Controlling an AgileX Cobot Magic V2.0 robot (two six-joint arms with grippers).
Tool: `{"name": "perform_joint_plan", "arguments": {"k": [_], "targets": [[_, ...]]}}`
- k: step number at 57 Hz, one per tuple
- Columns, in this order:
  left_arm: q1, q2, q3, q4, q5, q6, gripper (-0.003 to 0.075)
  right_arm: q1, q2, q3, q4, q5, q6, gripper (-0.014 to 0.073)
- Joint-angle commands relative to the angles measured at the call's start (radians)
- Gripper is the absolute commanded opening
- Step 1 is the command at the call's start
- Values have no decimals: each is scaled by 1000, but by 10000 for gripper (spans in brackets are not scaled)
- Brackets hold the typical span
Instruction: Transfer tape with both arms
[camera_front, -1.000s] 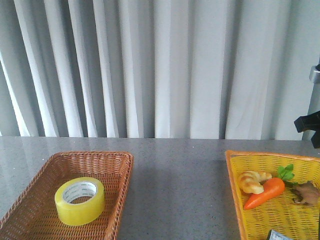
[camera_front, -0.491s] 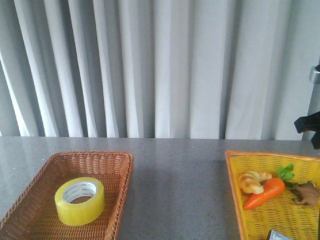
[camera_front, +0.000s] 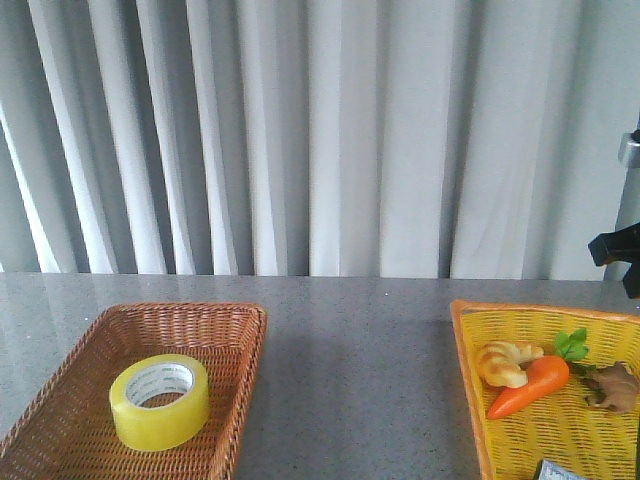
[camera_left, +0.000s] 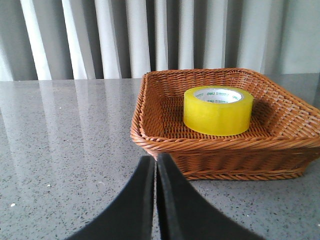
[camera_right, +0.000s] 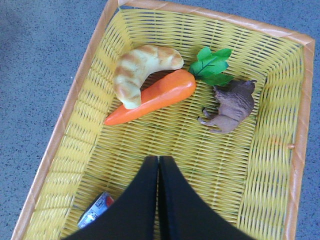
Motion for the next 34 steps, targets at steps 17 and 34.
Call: {"name": "perform_joint_plan", "arguments": {"k": [17, 34], "targets": [[1, -16, -7, -6, -63, -50, -6, -5, -39, -23, 6, -35, 0, -7], [1, -16, -7, -6, -63, -50, -6, -5, -39, -23, 6, -35, 0, -7]]}}
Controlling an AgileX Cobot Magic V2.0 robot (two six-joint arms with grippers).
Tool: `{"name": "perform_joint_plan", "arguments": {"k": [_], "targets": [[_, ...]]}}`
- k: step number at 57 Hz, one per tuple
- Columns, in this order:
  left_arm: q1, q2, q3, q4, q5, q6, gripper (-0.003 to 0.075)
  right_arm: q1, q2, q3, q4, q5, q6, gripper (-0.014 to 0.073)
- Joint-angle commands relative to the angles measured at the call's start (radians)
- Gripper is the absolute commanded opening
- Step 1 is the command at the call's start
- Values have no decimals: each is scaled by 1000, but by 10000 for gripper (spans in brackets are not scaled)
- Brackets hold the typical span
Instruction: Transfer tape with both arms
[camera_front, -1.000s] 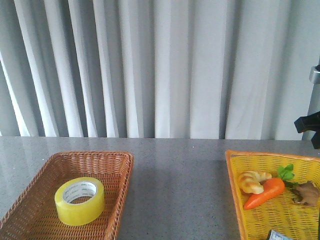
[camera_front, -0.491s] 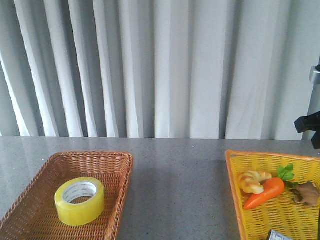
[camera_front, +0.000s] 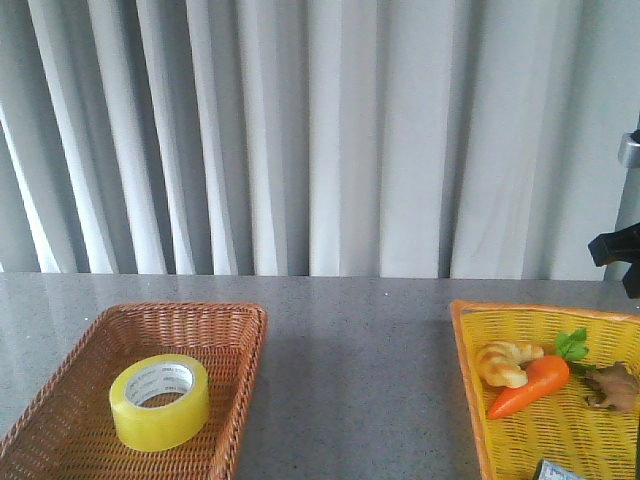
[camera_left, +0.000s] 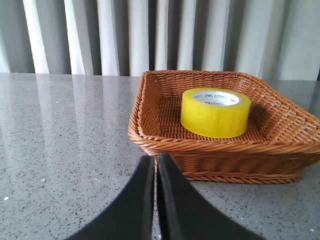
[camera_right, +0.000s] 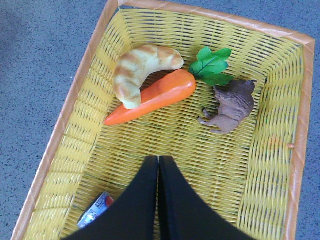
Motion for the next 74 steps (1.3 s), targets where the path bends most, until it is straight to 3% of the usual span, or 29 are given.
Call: {"name": "perform_joint_plan", "arguments": {"k": [1, 30, 40, 48, 63, 74], "targets": [[1, -16, -7, -6, -66, -9, -6, -5, -39, -23, 6, -35, 0, -7], [1, -16, -7, -5, -66, -9, -6, -5, -49, -23, -11, -40, 0, -7], [1, -16, -7, -5, -66, -9, -6, -5, -132, -4, -90, -147, 12, -7], [1, -16, -7, -5, -66, -9, -6, -5, -262, 228, -89, -360, 64, -7], [1, -16, -7, -5, -66, -9, -6, -2, -657, 845, -68, -901, 167, -7], [1, -16, -7, -5, -66, -9, -6, -2, -994, 1218, -69, -1071, 160, -7]]}}
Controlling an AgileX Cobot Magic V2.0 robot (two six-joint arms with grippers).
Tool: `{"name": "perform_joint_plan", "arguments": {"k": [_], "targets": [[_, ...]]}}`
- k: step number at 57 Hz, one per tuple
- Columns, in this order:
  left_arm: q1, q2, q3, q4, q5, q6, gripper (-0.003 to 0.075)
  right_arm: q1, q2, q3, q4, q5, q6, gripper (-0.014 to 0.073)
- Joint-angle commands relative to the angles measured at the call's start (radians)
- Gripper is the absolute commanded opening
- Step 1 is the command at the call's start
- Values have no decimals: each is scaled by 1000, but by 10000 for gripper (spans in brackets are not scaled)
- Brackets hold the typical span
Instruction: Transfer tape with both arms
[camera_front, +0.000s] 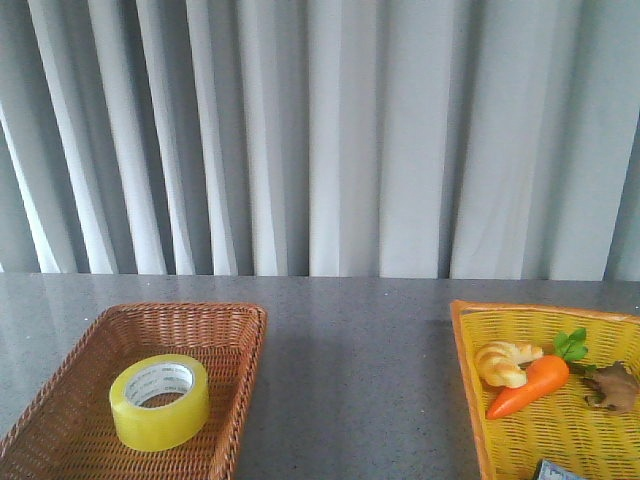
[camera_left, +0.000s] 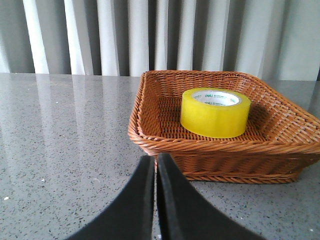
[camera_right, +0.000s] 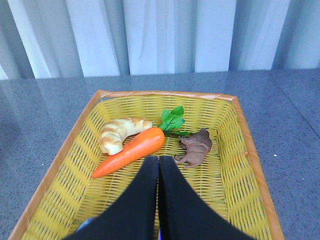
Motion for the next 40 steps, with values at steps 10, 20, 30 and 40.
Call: {"name": "perform_joint_plan", "arguments": {"k": [10, 20, 30, 40], "targets": [[1, -16, -7, -5, -66, -8, -6, -2, -364, 355, -34, -136, 4, -7], [1, -16, -7, -5, -66, -8, -6, -2, -507, 520, -34, -136, 24, -7], [1, -16, -7, -5, -66, -8, -6, -2, -627, 604, -82, -148, 45, -7], [1, -16, -7, -5, -66, -8, -6, -2, -726, 672, -113, -166, 47, -7]]}}
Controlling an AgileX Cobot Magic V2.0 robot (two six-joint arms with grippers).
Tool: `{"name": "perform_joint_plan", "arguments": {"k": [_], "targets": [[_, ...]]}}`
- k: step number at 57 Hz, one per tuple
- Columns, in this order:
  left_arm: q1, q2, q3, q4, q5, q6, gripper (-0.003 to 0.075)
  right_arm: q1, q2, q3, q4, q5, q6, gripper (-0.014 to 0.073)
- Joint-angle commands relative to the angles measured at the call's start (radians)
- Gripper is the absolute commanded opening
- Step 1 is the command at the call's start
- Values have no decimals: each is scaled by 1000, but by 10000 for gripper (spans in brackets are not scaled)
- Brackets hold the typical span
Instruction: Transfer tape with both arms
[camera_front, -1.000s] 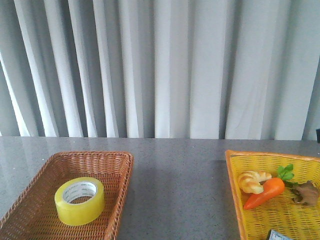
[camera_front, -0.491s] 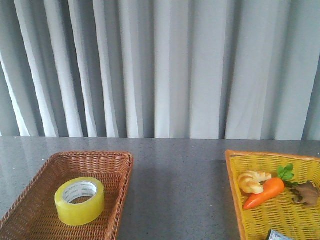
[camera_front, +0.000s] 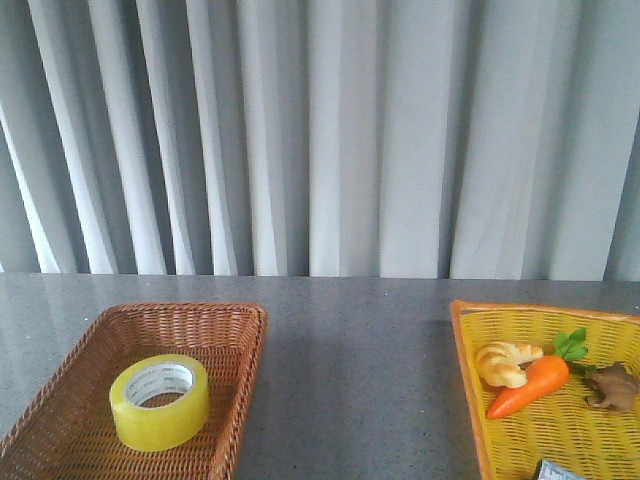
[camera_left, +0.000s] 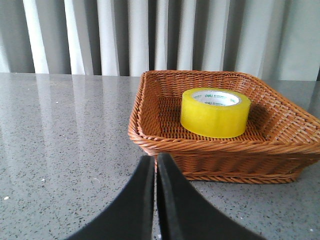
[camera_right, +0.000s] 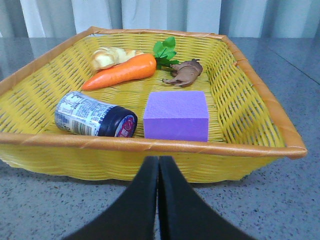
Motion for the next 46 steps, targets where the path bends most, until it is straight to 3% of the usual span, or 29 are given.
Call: {"name": "perform_joint_plan", "arguments": {"k": [1, 10, 26, 46], "targets": [[1, -16, -7, -5, -66, -7, -6, -2, -31, 7, -21, -108, 1, -7], [1, -16, -7, -5, -66, -7, -6, -2, -84, 64, -15, -169, 43, -7], [1, -16, -7, -5, -66, -7, -6, 66, -84, 63, -59, -167, 32, -7], [1, -16, -7, -5, -66, -7, -6, 65, -84, 63, -13, -162, 35, -7]]}}
